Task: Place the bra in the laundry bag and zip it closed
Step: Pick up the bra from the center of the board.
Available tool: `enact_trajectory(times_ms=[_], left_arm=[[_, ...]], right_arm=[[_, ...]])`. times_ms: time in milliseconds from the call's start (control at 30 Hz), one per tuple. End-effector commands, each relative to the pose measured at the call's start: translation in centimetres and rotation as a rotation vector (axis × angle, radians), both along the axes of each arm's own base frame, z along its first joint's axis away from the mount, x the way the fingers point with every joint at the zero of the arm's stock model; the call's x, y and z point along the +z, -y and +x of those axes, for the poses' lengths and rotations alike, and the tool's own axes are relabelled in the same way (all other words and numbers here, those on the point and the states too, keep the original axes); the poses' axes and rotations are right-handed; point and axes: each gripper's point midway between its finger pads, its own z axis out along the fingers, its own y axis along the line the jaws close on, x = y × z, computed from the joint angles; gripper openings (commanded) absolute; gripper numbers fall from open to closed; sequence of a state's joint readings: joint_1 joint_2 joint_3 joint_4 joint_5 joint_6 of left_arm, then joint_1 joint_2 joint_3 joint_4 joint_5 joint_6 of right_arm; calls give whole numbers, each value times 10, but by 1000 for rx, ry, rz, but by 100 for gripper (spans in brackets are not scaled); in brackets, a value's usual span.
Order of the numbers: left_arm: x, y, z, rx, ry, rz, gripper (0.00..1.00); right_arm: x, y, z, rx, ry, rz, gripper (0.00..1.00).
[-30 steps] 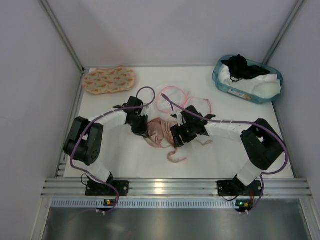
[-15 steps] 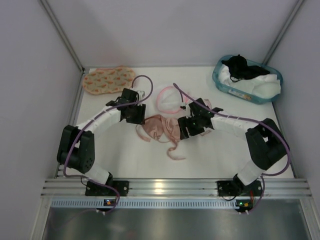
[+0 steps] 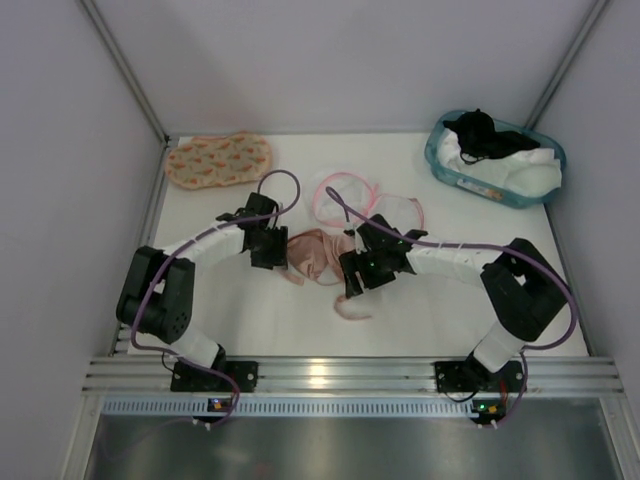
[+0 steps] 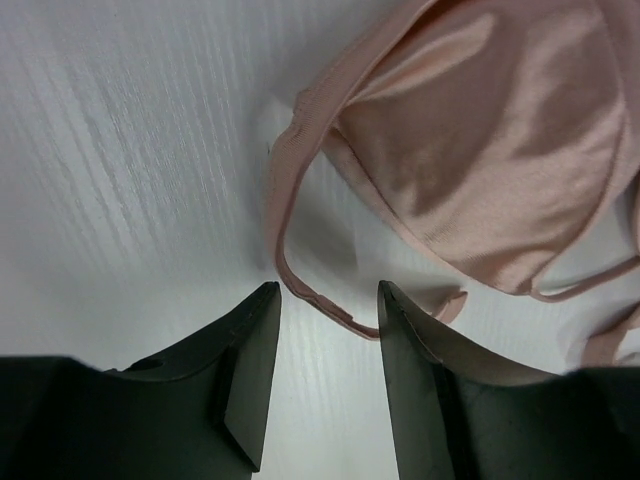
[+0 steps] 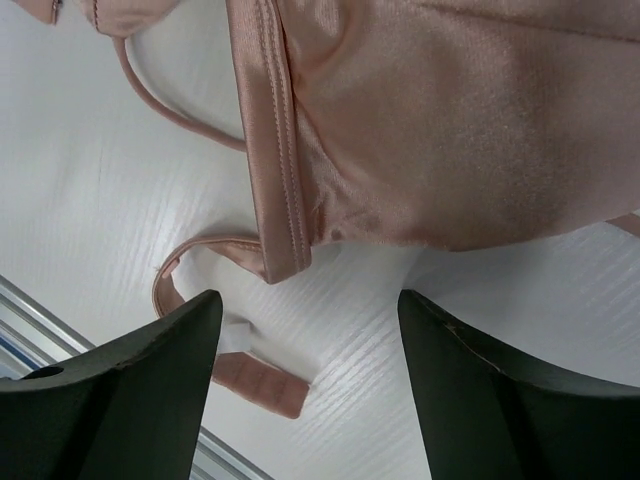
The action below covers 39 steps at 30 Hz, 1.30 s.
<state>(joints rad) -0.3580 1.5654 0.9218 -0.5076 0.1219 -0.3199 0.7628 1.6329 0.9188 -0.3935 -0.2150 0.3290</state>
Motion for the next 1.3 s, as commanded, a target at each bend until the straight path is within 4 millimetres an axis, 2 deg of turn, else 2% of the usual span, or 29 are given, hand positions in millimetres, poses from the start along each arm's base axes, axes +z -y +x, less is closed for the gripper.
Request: enact_trajectory(times_ms=[0,100,133,233,267,400,500,533,667,700,767,933,1000,1067,1133,1267], left_arm=[[-3,-1,18,40,31,21,49],[-7,-3,25,45,45,34,49],[-6,-4,29,48,54,41,49],[-10,-8,34,55,50,55,46],[-9,-10,36,59,55,62,46],[-13,-16,37,50,51,75,44],[-10,-22,37,50,49,54,38],[-10,-23,37,47,49,46,35],[1,-34,39,7,83,41,16],[7,-34,41,-6,104,36,7],[13,-33,41,-51,130,34,0],[44,-30,43,-169,220,32,0],[66,-31,46,-211,290,44,0],[79,-31,40,-310,331,56,0],[101,-32,33,-405,407,72,0],[141,-40,13,-512,545,125,0]], right_arm=[[-21,2,-1,-34,-36,-52,72],[-25,-2,1,-43,-52,-53,63],[-29,-2,1,-47,-59,-59,56],[-34,3,3,-56,-53,-97,45],[-37,9,7,-67,-36,-131,39],[-39,24,12,-43,13,-201,29],[-30,33,14,-17,27,-197,21],[-20,36,18,-6,49,-183,19],[8,41,22,69,112,-132,8],[13,41,22,93,128,-121,4],[26,47,26,136,171,-122,0],[51,62,32,268,275,-139,0],[60,74,33,303,301,-151,0],[74,82,30,334,327,-148,0],[89,89,28,382,371,-145,0],[111,100,11,483,398,-146,0]])
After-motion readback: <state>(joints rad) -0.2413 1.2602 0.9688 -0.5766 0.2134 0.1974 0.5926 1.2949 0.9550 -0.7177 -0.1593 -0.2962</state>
